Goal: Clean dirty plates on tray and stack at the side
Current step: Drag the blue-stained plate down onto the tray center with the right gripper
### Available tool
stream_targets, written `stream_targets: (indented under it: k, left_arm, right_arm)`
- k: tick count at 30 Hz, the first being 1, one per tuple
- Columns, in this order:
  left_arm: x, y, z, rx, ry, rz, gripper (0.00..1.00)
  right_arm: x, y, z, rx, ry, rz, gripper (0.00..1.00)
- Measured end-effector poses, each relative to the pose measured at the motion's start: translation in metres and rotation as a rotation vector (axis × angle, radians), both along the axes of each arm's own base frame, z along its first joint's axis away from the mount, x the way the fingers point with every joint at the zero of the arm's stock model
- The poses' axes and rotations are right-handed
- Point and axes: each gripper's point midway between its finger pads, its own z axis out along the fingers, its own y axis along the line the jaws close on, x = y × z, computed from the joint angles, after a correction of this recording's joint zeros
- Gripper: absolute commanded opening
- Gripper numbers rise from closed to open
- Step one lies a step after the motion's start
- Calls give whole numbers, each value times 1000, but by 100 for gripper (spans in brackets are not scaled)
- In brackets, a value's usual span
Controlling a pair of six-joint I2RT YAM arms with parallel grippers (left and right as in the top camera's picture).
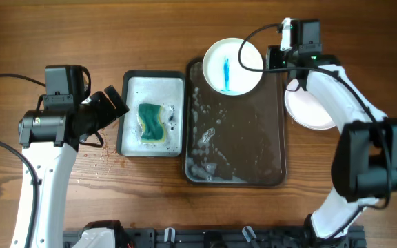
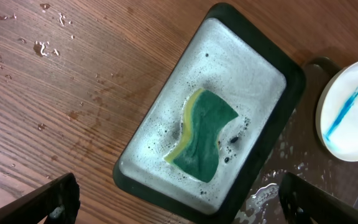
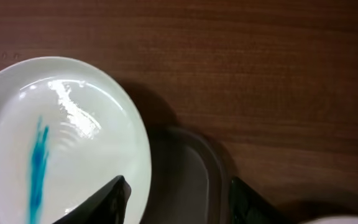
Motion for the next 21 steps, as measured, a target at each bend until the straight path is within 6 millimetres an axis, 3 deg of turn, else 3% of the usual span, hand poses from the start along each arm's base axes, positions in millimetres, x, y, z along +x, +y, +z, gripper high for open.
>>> stream_targets:
  k: [3,7,13,16,17,19,21]
  left_arm:
    - [0,0,0,0,0,0,100]
    - [0,0,0,0,0,0,100]
    - [0,0,0,0,0,0,100]
    - [5,0,3,0,-24,0,100]
    - [10,0,5,2,-47,0,100]
    - [14,0,8,2,-67,0,100]
    - [14,-1,8,-7,-66,-5,100]
  right_arm:
    - [-1,13,-29,68,54,41,43]
    - [-11,31,-65,182,159,54,5]
    - [-36,36,-74,252,284,9,4]
    - [-61,33,-46,237,330,7,4]
    - [-68,32,-25,234,318,13,4]
    - [-83,30,35,236,240,30,4]
    - [-107,28,71,236,224,35,4]
